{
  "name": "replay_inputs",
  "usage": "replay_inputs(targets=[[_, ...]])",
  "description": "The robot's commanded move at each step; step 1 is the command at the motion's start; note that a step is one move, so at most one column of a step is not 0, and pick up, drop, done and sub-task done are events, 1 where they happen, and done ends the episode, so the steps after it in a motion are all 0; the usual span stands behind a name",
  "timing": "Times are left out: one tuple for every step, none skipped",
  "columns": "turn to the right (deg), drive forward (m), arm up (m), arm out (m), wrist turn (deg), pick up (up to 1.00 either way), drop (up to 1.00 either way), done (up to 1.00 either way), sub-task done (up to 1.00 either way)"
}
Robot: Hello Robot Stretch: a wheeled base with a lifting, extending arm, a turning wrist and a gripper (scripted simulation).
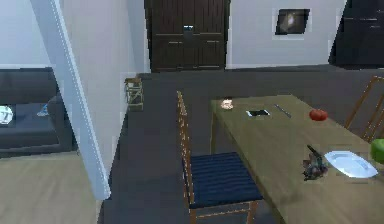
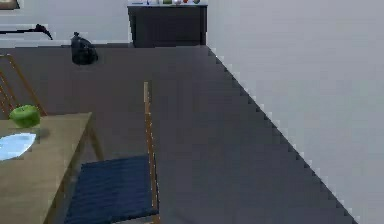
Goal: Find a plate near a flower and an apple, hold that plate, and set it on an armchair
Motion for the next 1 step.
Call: replay_inputs(targets=[[-42.0,0.0,0.0,0.0,0.0,0.0,0.0,0.0,0.0]])
